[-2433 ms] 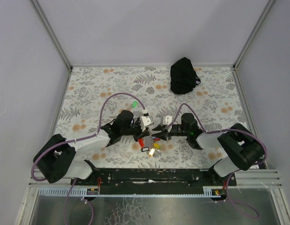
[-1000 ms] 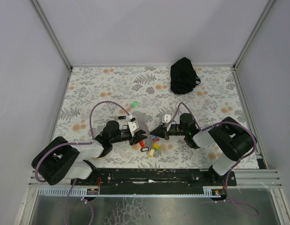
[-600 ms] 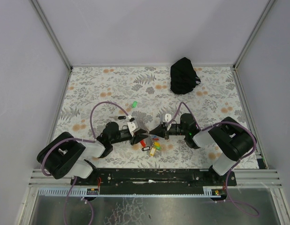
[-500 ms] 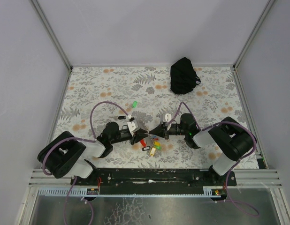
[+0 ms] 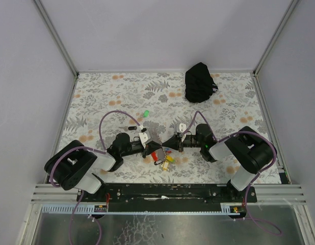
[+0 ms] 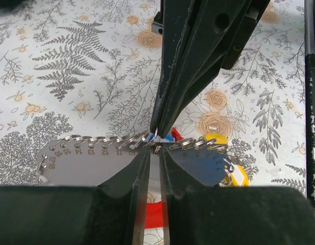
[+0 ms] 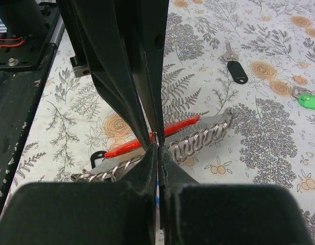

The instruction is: Put the keys on the keyring

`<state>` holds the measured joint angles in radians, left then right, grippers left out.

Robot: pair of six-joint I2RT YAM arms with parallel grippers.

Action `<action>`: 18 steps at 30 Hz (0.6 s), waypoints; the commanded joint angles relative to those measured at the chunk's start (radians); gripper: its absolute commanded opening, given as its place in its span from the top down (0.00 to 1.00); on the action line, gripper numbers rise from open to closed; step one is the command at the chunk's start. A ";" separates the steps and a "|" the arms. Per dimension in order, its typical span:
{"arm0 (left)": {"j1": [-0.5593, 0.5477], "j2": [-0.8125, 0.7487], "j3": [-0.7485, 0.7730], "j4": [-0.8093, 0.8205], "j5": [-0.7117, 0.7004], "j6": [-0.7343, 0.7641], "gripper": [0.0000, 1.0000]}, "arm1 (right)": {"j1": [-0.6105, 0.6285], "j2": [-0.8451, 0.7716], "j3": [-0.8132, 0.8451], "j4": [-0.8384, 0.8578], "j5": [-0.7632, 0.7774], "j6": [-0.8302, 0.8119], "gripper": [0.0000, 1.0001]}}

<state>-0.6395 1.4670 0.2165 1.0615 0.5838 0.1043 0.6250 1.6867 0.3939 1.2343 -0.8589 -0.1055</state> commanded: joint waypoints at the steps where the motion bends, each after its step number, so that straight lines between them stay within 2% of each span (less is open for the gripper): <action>1: 0.004 0.021 0.016 0.082 0.007 -0.010 0.89 | -0.008 -0.005 0.003 0.109 -0.034 0.014 1.00; 13: 0.004 0.033 0.010 0.137 0.019 -0.038 0.90 | -0.008 0.012 0.015 0.117 -0.063 0.034 1.00; 15: 0.004 0.038 0.011 0.148 0.027 -0.043 0.91 | -0.007 0.017 0.020 0.117 -0.071 0.038 1.00; 18: 0.005 0.041 0.010 0.162 0.037 -0.051 0.99 | -0.008 0.024 0.022 0.118 -0.074 0.041 1.00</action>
<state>-0.6384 1.4990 0.2169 1.1149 0.5919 0.0639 0.6201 1.7061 0.3927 1.2690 -0.8864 -0.0784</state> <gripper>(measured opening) 0.051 0.011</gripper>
